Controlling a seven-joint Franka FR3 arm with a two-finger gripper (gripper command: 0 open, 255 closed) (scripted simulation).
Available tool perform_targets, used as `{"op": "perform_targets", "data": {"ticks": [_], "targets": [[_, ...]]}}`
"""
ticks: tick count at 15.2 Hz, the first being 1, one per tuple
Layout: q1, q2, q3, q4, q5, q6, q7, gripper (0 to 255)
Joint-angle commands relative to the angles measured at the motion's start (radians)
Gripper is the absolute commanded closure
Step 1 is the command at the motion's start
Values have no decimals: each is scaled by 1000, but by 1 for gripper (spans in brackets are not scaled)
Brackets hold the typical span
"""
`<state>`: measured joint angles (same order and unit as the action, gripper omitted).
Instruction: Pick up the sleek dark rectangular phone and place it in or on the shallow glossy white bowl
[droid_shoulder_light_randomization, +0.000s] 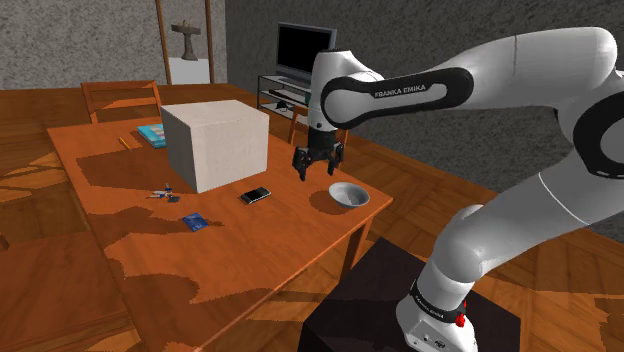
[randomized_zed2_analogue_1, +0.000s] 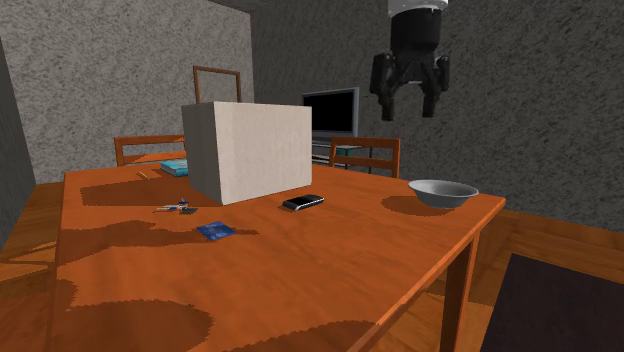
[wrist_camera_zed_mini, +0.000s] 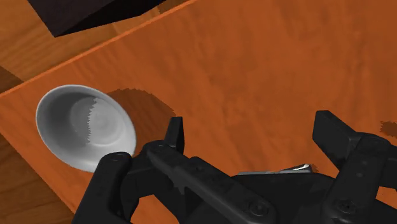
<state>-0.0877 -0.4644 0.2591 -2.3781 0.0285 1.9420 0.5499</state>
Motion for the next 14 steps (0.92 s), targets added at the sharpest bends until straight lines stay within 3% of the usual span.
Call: {"op": "perform_targets", "data": {"ticks": [1,8,14], "targets": [[-21,84,38,42,-3,34,111,0],[-73,389,121,224,-80,119,479,0],[-66,653,113,428,-173,139,766,0]]}}
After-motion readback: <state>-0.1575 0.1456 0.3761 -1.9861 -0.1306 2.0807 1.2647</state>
